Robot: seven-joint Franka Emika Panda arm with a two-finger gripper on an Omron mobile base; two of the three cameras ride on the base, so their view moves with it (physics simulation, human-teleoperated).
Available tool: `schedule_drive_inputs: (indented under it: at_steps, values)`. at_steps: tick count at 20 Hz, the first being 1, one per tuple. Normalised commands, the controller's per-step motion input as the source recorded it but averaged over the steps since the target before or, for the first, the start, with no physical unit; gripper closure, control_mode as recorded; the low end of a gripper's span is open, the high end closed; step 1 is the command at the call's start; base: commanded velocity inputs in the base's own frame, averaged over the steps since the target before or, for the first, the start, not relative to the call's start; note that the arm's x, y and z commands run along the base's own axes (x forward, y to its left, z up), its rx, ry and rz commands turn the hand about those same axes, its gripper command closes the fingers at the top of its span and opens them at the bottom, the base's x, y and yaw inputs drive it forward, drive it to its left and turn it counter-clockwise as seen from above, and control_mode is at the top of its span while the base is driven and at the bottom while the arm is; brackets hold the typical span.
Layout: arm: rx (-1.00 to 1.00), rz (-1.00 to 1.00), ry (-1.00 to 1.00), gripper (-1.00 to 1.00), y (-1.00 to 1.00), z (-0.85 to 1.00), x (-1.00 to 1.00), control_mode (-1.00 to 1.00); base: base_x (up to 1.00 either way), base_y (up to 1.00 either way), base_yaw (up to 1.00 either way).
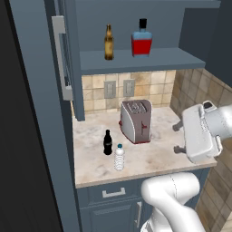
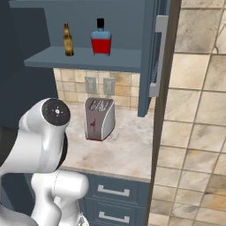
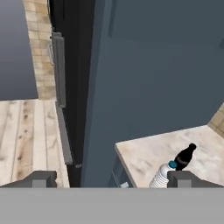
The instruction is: Sort all alcoholic drinks to one cabinet, and non-alcoholic drinks to the other.
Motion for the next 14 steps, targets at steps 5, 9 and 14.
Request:
schedule_drive_inputs:
  at_steps: [5,9,14]
  values:
    - [-0.04,0.12,-0.01,-1.00,0.10,-0.36,0.00,-1.00,0.00,0.00,0.00]
    - [-0.04,0.11,0.00,-1.00,0.13,-0.36,0.00,-1.00,0.00,0.00,0.00]
    - [-0.01,0.07,-0.01,-1.00,0.09,-0.30,0.08,-1.00,0.00,0.00,0.00]
